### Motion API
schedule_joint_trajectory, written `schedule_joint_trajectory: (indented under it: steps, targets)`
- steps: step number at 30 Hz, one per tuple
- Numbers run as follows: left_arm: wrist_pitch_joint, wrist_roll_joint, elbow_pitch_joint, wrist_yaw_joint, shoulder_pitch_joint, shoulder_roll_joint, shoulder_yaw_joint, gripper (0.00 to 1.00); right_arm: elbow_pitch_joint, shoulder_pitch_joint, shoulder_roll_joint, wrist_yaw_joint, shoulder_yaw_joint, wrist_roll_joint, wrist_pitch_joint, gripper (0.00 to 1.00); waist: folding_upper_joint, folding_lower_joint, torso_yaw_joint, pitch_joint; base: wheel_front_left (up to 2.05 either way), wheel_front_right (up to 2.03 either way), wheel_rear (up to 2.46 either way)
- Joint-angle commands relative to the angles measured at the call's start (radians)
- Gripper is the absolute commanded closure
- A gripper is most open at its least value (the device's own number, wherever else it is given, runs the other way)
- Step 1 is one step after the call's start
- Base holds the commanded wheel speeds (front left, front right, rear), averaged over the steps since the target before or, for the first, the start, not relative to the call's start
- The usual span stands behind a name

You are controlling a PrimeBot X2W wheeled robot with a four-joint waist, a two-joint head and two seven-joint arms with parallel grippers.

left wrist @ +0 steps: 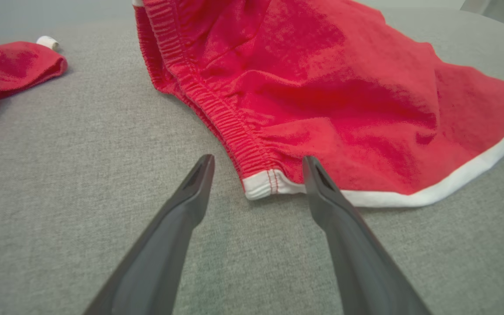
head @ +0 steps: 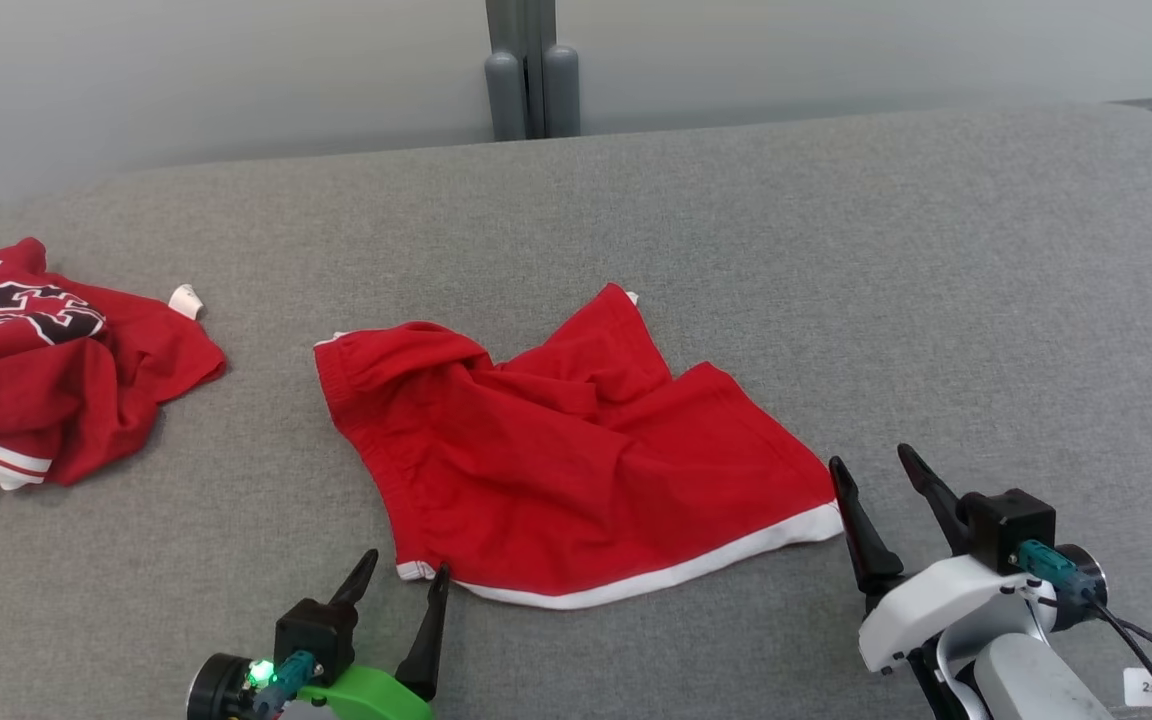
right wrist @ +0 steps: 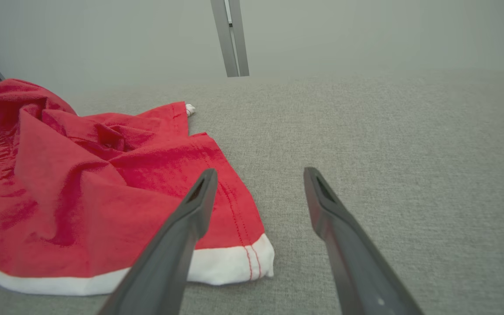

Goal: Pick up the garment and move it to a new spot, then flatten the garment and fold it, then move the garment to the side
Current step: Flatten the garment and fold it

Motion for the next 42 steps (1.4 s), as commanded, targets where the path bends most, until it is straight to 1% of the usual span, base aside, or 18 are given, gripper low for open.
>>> schedule_joint_trajectory:
  steps: [1, 6, 14, 15, 16, 17, 18, 19, 20, 22, 25, 29, 31, 34, 38, 39, 41, 42]
  targets:
    - [-0.001, -0.018, 0.023, -0.002, -0.024, 0.008, -0.012, 0.0, 0.032, -0.027, -0.003, 0.0, 0.008, 0.01, -0.003, 0.0, 0.0, -0.0001, -0.009, 0.031, 0.0, 0.0, 0.0]
    - [-0.001, -0.049, 0.1, -0.002, -0.071, 0.026, -0.042, 0.0, 0.162, -0.094, 0.003, 0.0, 0.049, 0.036, -0.003, 0.0, 0.0, -0.0001, -0.016, 0.056, 0.0, 0.0, 0.0]
    - [-0.001, -0.095, 0.108, -0.002, -0.088, 0.029, -0.11, 0.0, 0.285, -0.118, 0.019, 0.0, 0.115, 0.087, -0.003, 0.0, 0.0, -0.0001, -0.004, 0.059, 0.0, 0.0, 0.0]
    - [-0.001, -0.1, 0.11, -0.002, -0.088, 0.029, -0.117, 0.03, 0.297, -0.118, 0.02, 0.0, 0.121, 0.094, -0.002, 0.0, 0.0, -0.0001, -0.002, 0.059, 0.0, 0.0, 0.0]
    - [-0.001, -0.108, 0.109, -0.002, -0.089, 0.029, -0.129, 0.17, 0.309, -0.12, 0.023, 0.0, 0.128, 0.101, 0.0, 0.0, 0.0, -0.0001, 0.0, 0.06, 0.0, 0.0, 0.0]
    - [-0.001, -0.112, 0.109, -0.002, -0.092, 0.029, -0.136, 0.36, 0.318, -0.122, 0.025, 0.0, 0.133, 0.111, 0.0, 0.0, 0.0, -0.0001, 0.001, 0.061, 0.0, 0.0, 0.0]
    - [-0.001, -0.117, 0.109, -0.002, -0.097, 0.03, -0.14, 0.68, 0.33, -0.124, 0.028, 0.0, 0.139, 0.126, 0.0, 0.53, 0.0, -0.0001, 0.002, 0.061, 0.0, 0.0, 0.0]
    - [-0.001, -0.121, 0.11, -0.002, -0.1, 0.03, -0.144, 0.94, 0.337, -0.128, 0.029, 0.0, 0.144, 0.137, 0.0, 0.96, 0.0, -0.0001, 0.003, 0.063, 0.0, 0.0, 0.0]
    - [-0.001, -0.125, 0.11, -0.002, -0.104, 0.029, -0.149, 1.0, 0.341, -0.134, 0.03, 0.0, 0.152, 0.145, 0.001, 1.0, 0.0, -0.0001, 0.003, 0.064, 0.0, 0.0, 0.0]
    - [-0.001, -0.134, 0.104, -0.002, -0.109, 0.028, -0.157, 1.0, 0.331, -0.147, 0.029, 0.0, 0.166, 0.159, 0.001, 1.0, 0.0, -0.0001, 0.004, 0.066, 0.0, 0.0, 0.0]
    - [-0.001, -0.135, 0.072, -0.002, -0.113, 0.035, -0.15, 1.0, 0.282, -0.158, 0.014, 0.0, 0.158, 0.174, -0.001, 1.0, 0.0, -0.0001, 0.002, 0.066, 0.0, 0.0, 0.0]
    - [-0.001, -0.129, -0.019, -0.002, -0.112, 0.051, -0.12, 1.0, 0.2, -0.153, -0.001, 0.0, 0.131, 0.197, -0.002, 1.0, 0.0, -0.0001, 0.0, 0.063, 0.0, 0.0, 0.0]
    - [-0.001, -0.117, -0.102, -0.002, -0.124, 0.075, -0.104, 1.0, 0.137, -0.158, -0.025, 0.0, 0.113, 0.216, -0.002, 1.0, 0.0, -0.0001, 0.001, 0.062, 0.0, 0.0, 0.0]
    - [-0.001, -0.115, -0.172, -0.002, -0.159, 0.102, -0.098, 1.0, 0.085, -0.189, -0.042, 0.0, 0.115, 0.237, -0.002, 1.0, 0.0, -0.0001, 0.0, 0.069, 0.0, 0.0, 0.0]
    - [-0.001, -0.137, -0.21, -0.002, -0.264, 0.147, -0.132, 1.0, 0.049, -0.278, -0.078, 0.0, 0.132, 0.256, -0.002, 1.0, 0.0, -0.0001, -0.006, 0.091, 0.0, 0.0, 0.0]
    - [-0.001, -0.13, -0.206, -0.002, -0.312, 0.165, -0.153, 1.0, 0.05, -0.313, -0.083, 0.0, 0.137, 0.269, -0.002, 1.0, 0.0, -0.0001, -0.009, 0.101, 0.0, 0.0, 0.0]
    - [0.002, -0.161, -0.188, -0.002, -0.413, 0.181, -0.18, 1.0, 0.054, -0.4, -0.097, 0.0, 0.143, 0.28, -0.002, 1.0, 0.0, -0.0001, -0.016, 0.126, 0.0, 0.0, 0.0]
    - [0.006, -0.168, -0.176, -0.002, -0.479, 0.199, -0.195, 1.0, 0.064, -0.454, -0.106, 0.0, 0.152, 0.283, -0.002, 1.0, 0.0, -0.0001, -0.023, 0.144, 0.0, 0.0, 0.0]
